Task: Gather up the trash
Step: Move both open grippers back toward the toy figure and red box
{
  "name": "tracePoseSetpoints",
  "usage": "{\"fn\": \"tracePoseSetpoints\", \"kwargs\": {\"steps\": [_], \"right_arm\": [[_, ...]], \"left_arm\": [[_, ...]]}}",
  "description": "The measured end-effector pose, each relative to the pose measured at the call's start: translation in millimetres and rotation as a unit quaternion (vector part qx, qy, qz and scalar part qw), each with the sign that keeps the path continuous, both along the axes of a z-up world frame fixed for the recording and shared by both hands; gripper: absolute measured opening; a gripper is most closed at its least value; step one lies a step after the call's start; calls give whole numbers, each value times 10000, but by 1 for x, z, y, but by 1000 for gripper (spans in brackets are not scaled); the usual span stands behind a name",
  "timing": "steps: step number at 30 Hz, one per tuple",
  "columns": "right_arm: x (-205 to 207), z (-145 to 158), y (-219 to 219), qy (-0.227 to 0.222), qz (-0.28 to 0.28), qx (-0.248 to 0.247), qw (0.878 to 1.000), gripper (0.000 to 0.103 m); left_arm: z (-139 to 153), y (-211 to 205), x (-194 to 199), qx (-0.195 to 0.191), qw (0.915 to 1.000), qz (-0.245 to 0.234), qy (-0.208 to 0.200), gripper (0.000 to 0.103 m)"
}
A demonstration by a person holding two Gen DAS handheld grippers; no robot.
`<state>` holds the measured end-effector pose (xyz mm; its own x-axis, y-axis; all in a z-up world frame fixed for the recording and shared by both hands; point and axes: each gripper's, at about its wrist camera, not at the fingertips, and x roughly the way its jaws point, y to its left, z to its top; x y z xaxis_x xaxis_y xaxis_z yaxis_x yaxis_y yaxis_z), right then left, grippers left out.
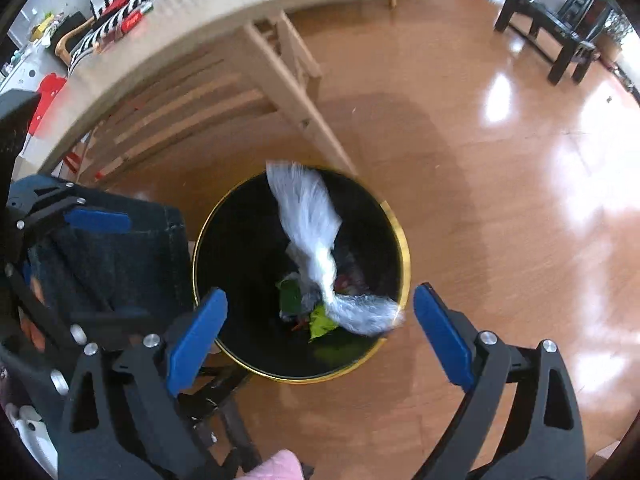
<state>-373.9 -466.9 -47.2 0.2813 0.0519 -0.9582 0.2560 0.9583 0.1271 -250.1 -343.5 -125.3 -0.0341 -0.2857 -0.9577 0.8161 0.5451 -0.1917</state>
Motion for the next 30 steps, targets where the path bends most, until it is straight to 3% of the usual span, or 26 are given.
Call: {"fn": "tracePoseSetpoints", "kwargs": {"steps": [6, 10, 15, 19, 22, 25, 30], "right_arm": [[10, 54, -22, -801, -468, 109, 9956, 96], [51, 69, -6, -871, -56, 358, 9955, 96], [135, 79, 44, -841, 772, 616, 9916, 96], [204, 82, 89, -665, 1476, 657, 9846, 96], [250, 74, 128, -506, 2002, 624, 9765, 96], [293, 55, 166, -256, 2402, 598, 9685, 96], [343, 32, 207, 140, 2951, 429, 9544, 96]], "left_arm": [[62, 74, 59, -425, 9927, 981, -565, 92], [92, 148, 113, -645, 9808, 1776, -475, 92], [103, 236, 185, -23, 9593, 2709, -797, 92], [104, 283, 236, 192, 9449, 3230, -488, 92], [100, 304, 267, 385, 9333, 3535, -490, 92], [90, 305, 281, 598, 9325, 3521, -546, 92], [62, 300, 302, 880, 9459, 3097, -408, 92]]}}
